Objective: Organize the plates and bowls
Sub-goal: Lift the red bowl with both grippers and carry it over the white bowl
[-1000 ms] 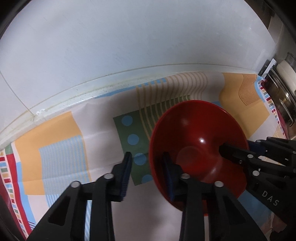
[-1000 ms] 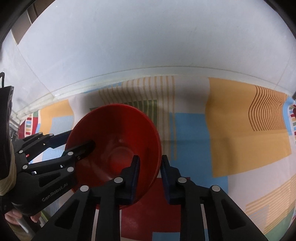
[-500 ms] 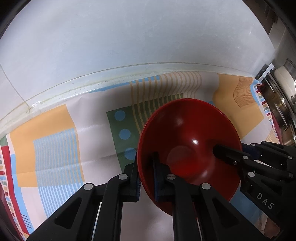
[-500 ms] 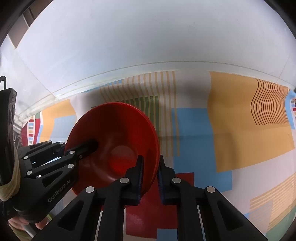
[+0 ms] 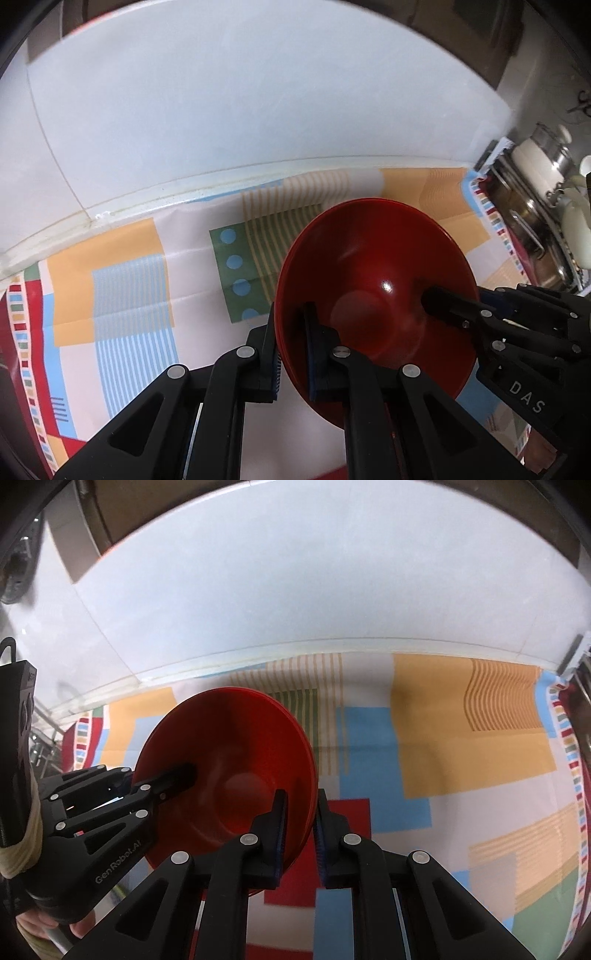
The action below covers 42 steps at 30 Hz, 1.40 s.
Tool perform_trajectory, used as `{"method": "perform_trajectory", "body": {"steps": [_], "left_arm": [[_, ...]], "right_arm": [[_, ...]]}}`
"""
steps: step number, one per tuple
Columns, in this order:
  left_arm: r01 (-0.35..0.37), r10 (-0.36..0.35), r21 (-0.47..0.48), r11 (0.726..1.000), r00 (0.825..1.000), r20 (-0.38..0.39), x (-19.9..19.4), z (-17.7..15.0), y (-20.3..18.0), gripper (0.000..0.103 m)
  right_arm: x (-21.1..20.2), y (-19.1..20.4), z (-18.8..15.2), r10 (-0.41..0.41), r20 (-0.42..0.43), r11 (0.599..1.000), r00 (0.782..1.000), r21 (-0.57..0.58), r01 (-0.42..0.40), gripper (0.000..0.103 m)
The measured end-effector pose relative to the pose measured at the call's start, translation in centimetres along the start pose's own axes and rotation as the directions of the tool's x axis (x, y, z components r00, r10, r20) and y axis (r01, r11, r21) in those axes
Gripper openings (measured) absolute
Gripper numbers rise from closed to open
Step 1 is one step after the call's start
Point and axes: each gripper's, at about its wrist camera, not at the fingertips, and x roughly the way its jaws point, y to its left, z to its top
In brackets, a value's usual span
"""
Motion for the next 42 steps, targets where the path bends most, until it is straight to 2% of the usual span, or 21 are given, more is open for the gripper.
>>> {"method": "perform_trajectory", "body": {"steps": [10,22,32,42], "left_arm": [[0.017,-0.017,0.012,1.000,0.999,0.049,-5.3,-3.8,-2.0,0.012],[0.052,-0.054,0.018,0.998,0.995,0.082,-9.2,-8.2,-5.7,0.013],[0.066,-0.067,0.019,0.998,0.995,0.069,-10.2,-11.3,-8.4,0.013],[0.066,-0.066,0.011,0.998,0.997,0.041,-10.0,-13.6,-10.4,0.014]], "right_arm": [[-5.7,0.0,-3.8,0.004,0.048,1.000,0.999,0.011,-0.004,0.015],[-11.2,0.0,-9.2,-0.018,0.103,1.000,0.994,0.020,0.016,0.015],[-13.6,-0.5,-12.9,-0.023,0.093,0.999,0.995,0.036,0.020,0.015],[-14.2,-1.9,-15.5,-0.015,0.060,0.999,0.998,0.032,0.013,0.015]]}}
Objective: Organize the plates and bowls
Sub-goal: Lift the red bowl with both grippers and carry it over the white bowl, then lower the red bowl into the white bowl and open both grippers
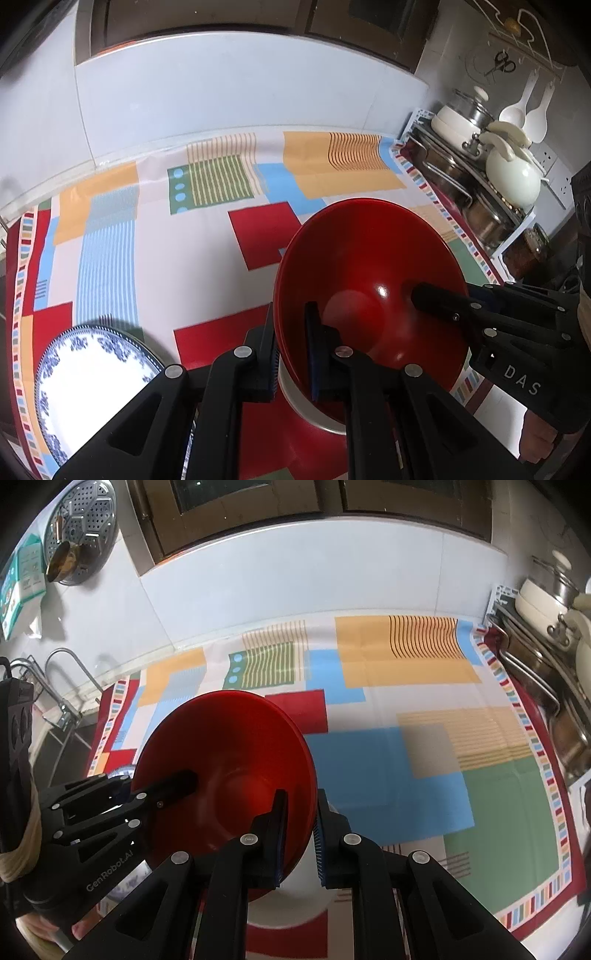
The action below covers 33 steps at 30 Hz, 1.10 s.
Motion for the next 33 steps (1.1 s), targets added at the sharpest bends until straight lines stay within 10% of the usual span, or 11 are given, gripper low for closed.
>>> {"method": "perform_trajectory", "body": {"steps": [33], "left_arm": [[-0.056,0.061,0.042,0.998,0.990,-0.129,3.7,-3.1,-1.5,0.014]], "right_arm": [[3.0,-2.5,-4.0,0.011,-0.101,1.000,0.995,0.027,-0.008,0.015]]}}
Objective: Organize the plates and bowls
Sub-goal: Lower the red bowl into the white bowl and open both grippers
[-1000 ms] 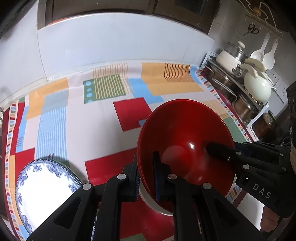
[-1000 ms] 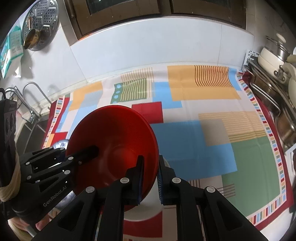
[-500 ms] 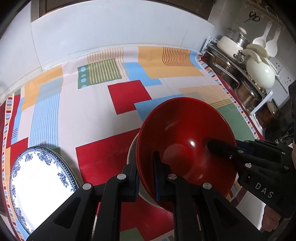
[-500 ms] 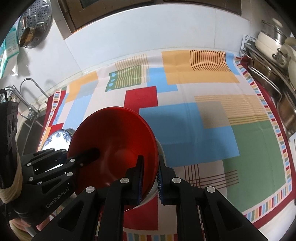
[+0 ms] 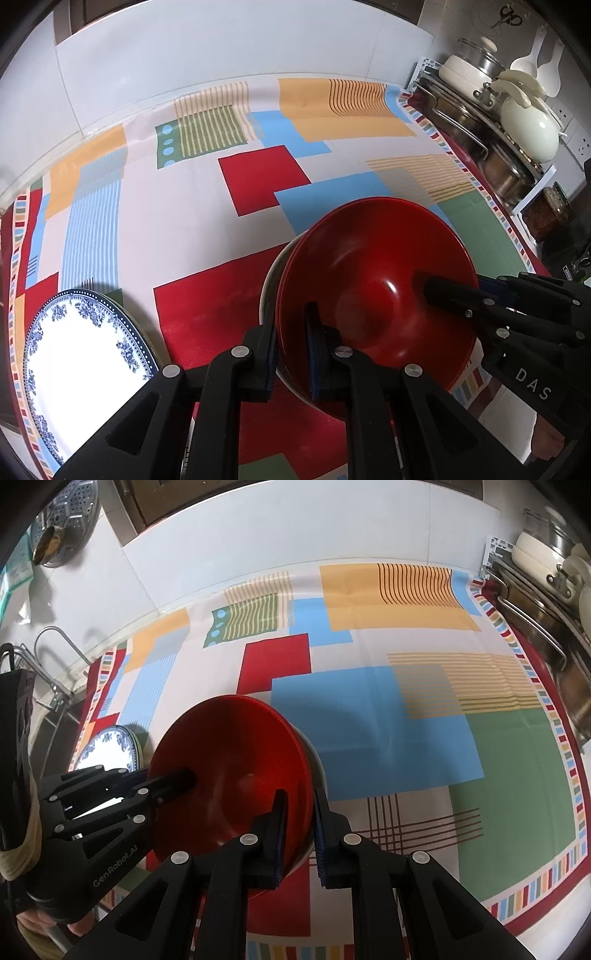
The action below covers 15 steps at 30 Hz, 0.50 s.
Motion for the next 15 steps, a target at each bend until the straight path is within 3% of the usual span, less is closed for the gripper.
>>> {"method": "perform_trajectory", "body": {"steps": [6,9,11,15], "left_arm": [[0.006,-0.006,-0.003,1.000,1.000,0.000,-0.1,-0.1,0.1,0.015],[0.027,-0.027,-0.009,1.000,1.000,-0.003,-0.2,-0.1,0.2,0.022],[0.039,-0.039,-0.003,0.999,0.999,-0.004,-0.4,-0.1,0.1,0.027],[0.046,-0.046,0.005,0.999,0.999,0.002,-0.8,-0.2,-0.3,0.034]], "right_arm": [[0.0,0.5,-0.2,-0.027,0.012,0.999,1.000,-0.040,0.027,0.015],[-0.1,1.1,-0.3,-0.054,0.022,0.996,0.998,-0.074,0.056,0.016],[-0.2,1.3,-0.4,-0.074,0.033,0.993,0.997,-0.090,0.077,0.030],[-0.7,1.2,-0.4,-0.066,0.056,0.993,0.996,-0.097,0.071,0.032]]}}
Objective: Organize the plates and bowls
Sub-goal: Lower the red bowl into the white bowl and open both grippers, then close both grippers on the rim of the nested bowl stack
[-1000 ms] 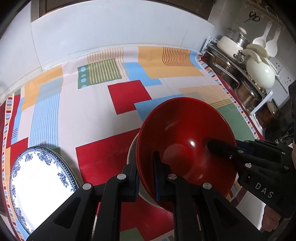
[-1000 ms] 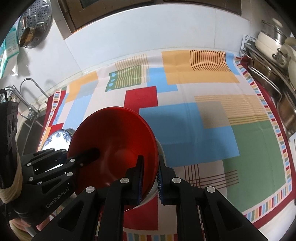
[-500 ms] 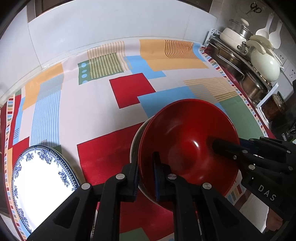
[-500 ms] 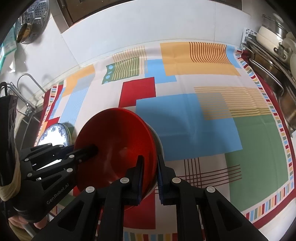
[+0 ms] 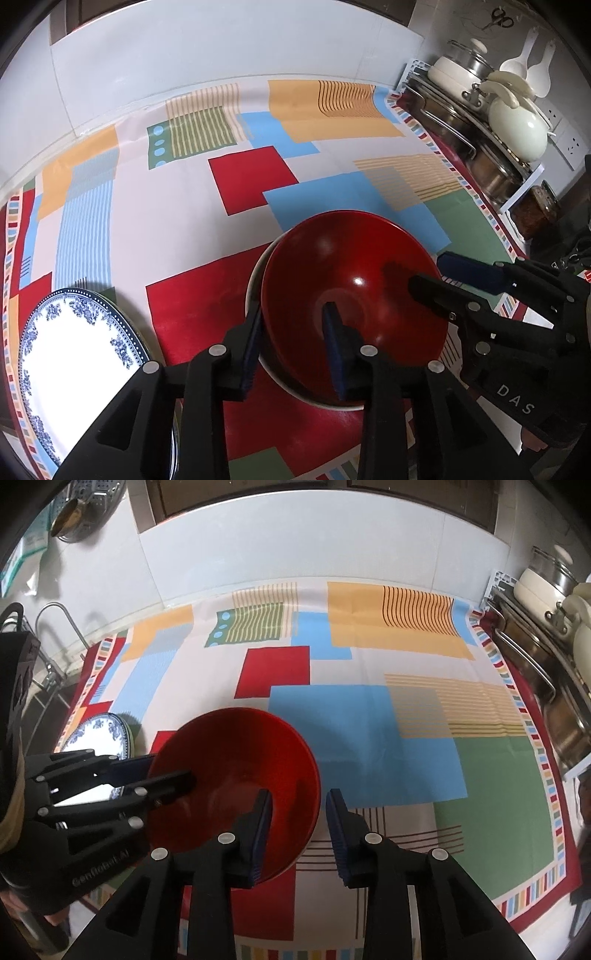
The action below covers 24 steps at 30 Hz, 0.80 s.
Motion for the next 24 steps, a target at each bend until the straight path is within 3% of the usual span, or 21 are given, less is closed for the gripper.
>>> {"method": "perform_trajectory", "body": {"steps": [4,10,24], "left_arm": [[-0.038,0.037,0.007,0.999,0.999,0.034,-1.0,0.0,0.0,0.045],[-0.092,0.091,0.006,0.996,0.992,0.089,-2.3,0.2,0.6,0.051],[-0.114,0.115,-0.036,0.993,0.993,0.010,0.5,-0.6,1.9,0.051]], "right_arm": [[-0.7,-0.3,0.0,-0.001,0.036,1.000,0.999,0.015,0.000,0.042],[-1.1,-0.3,0.0,0.002,0.061,0.999,0.998,0.036,-0.004,0.042],[1.1,-1.4,-0.6,0.002,0.015,0.990,1.000,0.138,-0.004,0.042]]}}
